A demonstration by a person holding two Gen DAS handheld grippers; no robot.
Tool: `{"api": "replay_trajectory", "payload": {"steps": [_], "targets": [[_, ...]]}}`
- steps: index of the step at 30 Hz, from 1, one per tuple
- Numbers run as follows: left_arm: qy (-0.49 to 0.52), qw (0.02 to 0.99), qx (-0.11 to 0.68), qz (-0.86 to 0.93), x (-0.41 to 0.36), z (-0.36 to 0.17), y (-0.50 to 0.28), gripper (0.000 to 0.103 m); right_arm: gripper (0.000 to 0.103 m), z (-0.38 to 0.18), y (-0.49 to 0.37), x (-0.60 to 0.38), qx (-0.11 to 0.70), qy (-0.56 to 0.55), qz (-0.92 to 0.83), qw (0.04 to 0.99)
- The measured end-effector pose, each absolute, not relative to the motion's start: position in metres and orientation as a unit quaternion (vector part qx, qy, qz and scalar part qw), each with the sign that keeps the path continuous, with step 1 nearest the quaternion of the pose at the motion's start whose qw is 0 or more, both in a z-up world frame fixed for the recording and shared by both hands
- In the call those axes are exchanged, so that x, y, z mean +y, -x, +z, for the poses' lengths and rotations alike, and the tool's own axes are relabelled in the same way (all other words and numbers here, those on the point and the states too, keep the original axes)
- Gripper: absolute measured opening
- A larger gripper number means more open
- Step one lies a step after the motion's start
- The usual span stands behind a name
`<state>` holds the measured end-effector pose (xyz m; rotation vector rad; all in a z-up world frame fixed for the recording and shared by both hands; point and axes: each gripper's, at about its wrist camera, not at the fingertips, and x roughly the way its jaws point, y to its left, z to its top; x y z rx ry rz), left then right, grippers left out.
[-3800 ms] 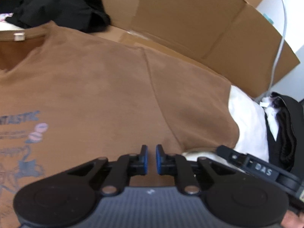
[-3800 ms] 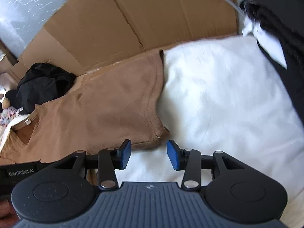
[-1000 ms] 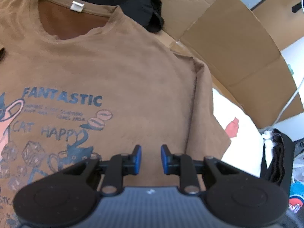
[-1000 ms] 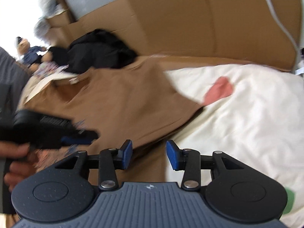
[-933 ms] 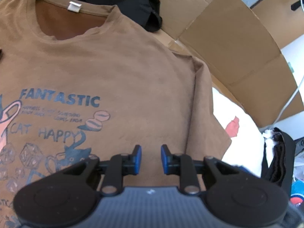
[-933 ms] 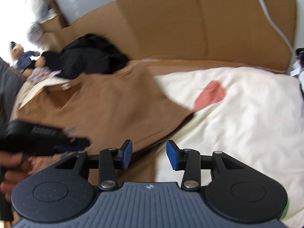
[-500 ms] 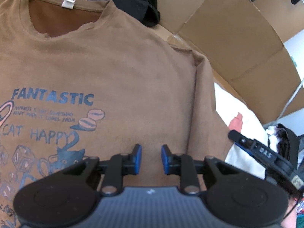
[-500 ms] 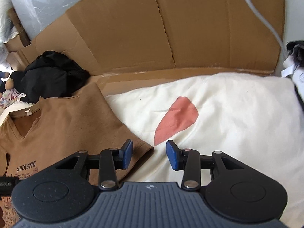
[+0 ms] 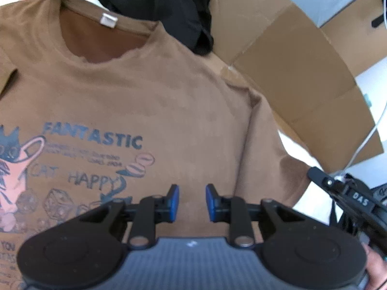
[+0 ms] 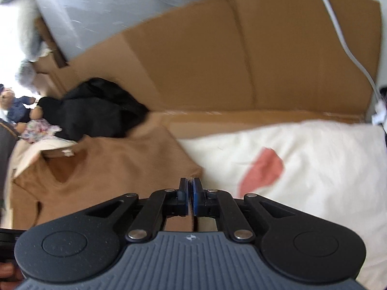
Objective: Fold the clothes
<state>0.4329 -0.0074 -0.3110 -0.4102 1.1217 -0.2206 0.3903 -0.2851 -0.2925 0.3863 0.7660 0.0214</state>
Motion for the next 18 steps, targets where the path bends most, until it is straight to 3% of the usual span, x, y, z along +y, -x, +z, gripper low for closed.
{"api": "replay_trajectory", "payload": {"steps": [10,18], "targets": [[0.232,0.828,0.505,-0.069,0.048,-0.302,-0.429,0.026,0.004,-0.256,-0.418,-0.189,0.360,-0.169,0.085,0.914],[0.260,0.822,0.505,-0.027,0.092,-0.316,-0.430,0.026,0.006,-0.277,-0.447,-0.119,0.386,-0.157,0.117,0.902]]}}
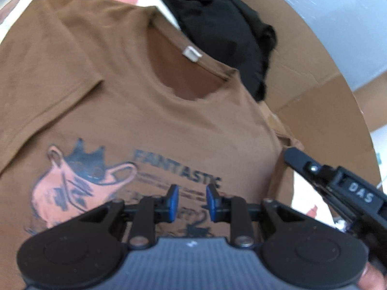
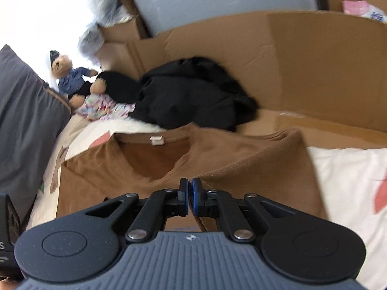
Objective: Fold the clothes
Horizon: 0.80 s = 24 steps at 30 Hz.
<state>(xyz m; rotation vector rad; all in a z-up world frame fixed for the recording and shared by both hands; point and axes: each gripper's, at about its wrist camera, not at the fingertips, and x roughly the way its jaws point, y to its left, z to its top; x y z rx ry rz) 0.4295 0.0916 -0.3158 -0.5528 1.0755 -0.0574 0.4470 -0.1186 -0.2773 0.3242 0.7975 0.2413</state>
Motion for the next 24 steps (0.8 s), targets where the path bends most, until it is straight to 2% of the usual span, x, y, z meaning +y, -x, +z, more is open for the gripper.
{"api": "replay_trajectory", "payload": {"steps": [3,7,24], "targets": [[0.258,0.821,0.508,-0.024,0.094,-0.321,-0.432,0.026,0.010,-0.291,-0.453,-0.110,0.406,-0.156,0.117,0.893],[0.248,0.824,0.509,-0.031,0.086,-0.325,-0.441,0.030,0.040,-0.296,-0.448,-0.114,0.406,-0.169,0.125,0.889],[0.145,0.859,0.487,-0.055,0.026,-0.337,-0.488,0.029,0.042,-0.291,-0.474,-0.205,0.412,-0.150,0.065,0.897]]}}
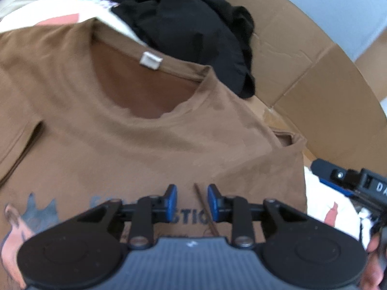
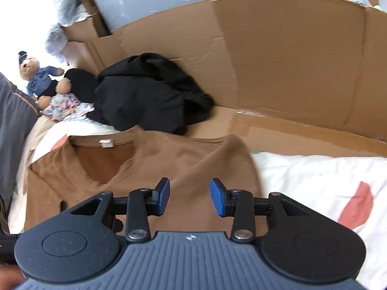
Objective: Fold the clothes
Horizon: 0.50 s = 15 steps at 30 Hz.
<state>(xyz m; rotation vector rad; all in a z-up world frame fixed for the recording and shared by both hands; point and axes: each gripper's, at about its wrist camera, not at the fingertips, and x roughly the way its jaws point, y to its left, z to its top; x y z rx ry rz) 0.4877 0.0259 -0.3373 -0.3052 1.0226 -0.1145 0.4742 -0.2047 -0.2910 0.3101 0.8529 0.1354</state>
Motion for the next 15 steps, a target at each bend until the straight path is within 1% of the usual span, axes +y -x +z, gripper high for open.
{"api": "replay_trajectory", "payload": {"steps": [5,7,9,13,15], "targets": [[0.105,0.869,0.480,-0.054,0.012,-0.344,-0.492,0.029,0.042,-0.293,-0.497,-0.230,0.421,-0.137,0.048,0.895],[0.104,0.871,0.476,-0.054,0.010,-0.345,-0.491,0.029,0.042,-0.294,-0.508,-0.236,0.425,-0.133,0.042,0.894],[0.102,0.873,0.474,-0.056,0.009,-0.346,-0.492,0.021,0.042,-0.295,-0.517,-0.238,0.431,-0.129,0.041,0.892],[0.093,0.872,0.477,-0.062,0.006,-0.347,-0.494,0.012,0.042,-0.297,-0.537,-0.239,0.440,-0.118,0.041,0.889],[0.105,0.871,0.475,-0.060,0.008,-0.348,-0.494,0.007,0.042,-0.299,-0.550,-0.234,0.449,-0.110,0.045,0.885]]}}
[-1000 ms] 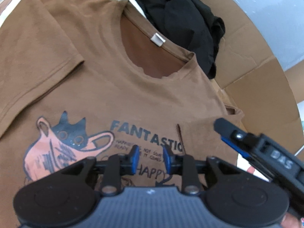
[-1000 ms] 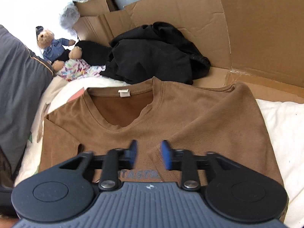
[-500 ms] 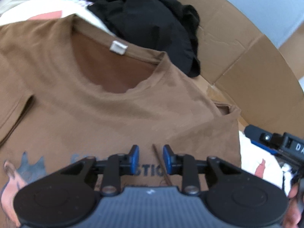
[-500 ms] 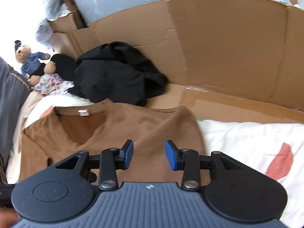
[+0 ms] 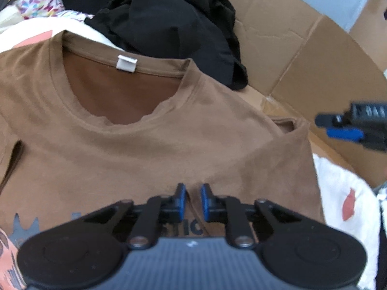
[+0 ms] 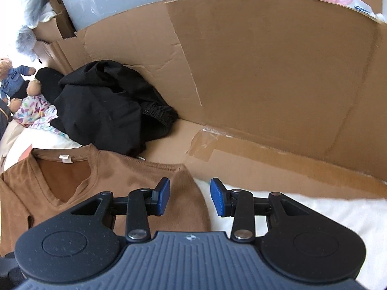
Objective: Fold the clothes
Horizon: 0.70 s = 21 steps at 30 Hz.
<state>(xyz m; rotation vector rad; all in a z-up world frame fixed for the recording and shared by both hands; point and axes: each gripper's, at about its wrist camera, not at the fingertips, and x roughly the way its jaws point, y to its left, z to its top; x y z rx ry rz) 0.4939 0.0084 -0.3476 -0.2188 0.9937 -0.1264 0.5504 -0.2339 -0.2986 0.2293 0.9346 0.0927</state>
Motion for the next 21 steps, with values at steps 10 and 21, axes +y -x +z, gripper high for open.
{"api": "replay_trajectory", "payload": {"steps": [10,21], "targets": [[0.120,0.873,0.466,-0.074,0.011,-0.345,-0.496,0.002,0.042,-0.318,-0.604,-0.219,0.535,-0.075,0.071,0.839],[0.122,0.876,0.460,-0.075,0.006,-0.345,-0.500,0.002,0.041,-0.316,-0.613,-0.223,0.555,-0.065,0.089,0.825]]}}
